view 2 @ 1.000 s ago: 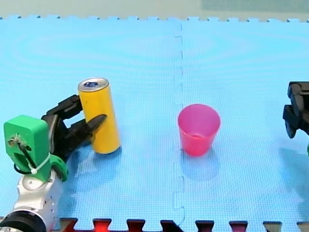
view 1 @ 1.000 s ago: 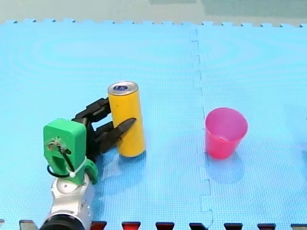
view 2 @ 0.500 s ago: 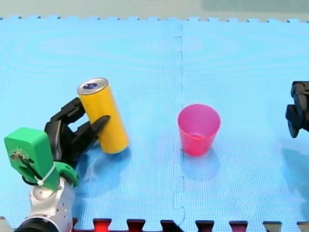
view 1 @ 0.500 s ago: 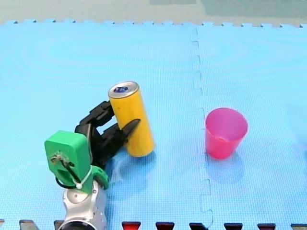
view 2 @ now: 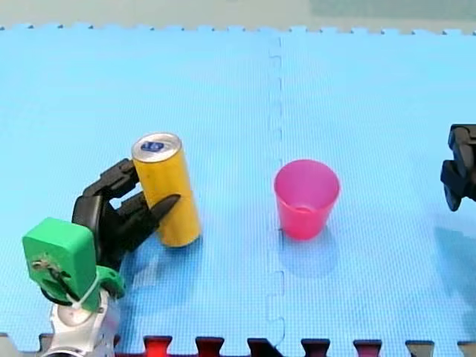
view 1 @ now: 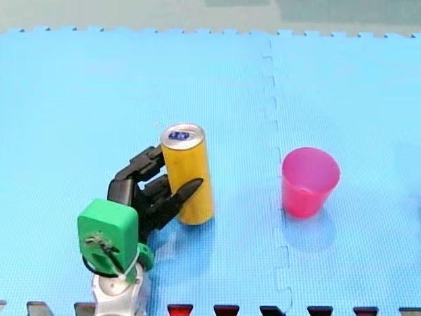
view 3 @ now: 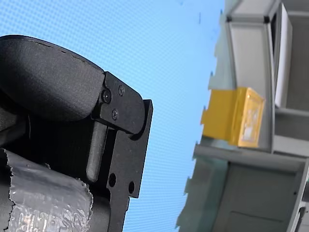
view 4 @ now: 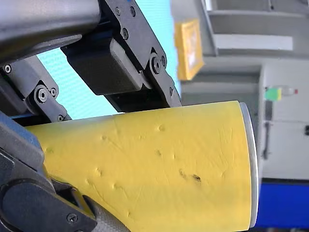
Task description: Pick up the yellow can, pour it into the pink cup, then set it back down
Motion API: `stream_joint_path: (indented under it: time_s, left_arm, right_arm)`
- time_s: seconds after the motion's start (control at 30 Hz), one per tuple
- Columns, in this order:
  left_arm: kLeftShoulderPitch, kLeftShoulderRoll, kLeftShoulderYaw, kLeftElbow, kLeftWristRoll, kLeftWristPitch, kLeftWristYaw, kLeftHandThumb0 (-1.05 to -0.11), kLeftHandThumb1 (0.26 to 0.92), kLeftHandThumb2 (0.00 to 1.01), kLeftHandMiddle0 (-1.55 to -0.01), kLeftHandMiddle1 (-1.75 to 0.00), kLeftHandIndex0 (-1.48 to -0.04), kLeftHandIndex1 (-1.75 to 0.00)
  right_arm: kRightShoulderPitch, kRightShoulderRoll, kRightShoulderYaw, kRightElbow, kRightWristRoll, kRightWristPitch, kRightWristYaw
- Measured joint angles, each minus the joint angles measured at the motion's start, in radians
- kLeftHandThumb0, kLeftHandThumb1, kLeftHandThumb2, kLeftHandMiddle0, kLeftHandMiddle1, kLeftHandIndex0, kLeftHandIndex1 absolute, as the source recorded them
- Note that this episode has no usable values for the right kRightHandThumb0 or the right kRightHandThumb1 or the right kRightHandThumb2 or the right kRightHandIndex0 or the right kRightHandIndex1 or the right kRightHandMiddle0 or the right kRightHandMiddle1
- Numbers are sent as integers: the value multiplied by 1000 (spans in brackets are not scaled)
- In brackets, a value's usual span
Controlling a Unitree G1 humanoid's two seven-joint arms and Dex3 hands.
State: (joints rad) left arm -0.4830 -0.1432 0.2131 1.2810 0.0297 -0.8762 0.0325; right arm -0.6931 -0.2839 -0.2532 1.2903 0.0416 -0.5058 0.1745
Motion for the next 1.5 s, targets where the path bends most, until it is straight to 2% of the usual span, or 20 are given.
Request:
stream_joint_path:
  time_s: [0.4, 0.63, 1.0, 1.23, 1.5]
  left_arm:
    - [8, 32, -143, 2, 262, -37, 373, -356, 821, 1, -1236, 0, -1164, -3]
    - [10, 62, -239, 13, 372, -65, 551, -355, 820, 0, -1230, 0, -1168, -2]
    - [9, 70, -283, 26, 376, -59, 597, -353, 821, 0, -1226, 0, -1170, -1]
    - [14, 80, -307, 26, 382, -59, 625, -349, 821, 0, -1227, 0, -1170, -1]
    - [35, 108, -318, 31, 369, -86, 610, -351, 820, 0, -1224, 0, -1168, 0]
  right_arm:
    - [0, 0, -1, 0, 0, 0, 2]
    - [0, 0, -9, 0, 12, 0, 6]
    - [0, -2, -5, 0, 9, 0, 2]
    - [0, -4, 5, 0, -7, -2, -12]
    - [1, -5, 5, 0, -9, -2, -12]
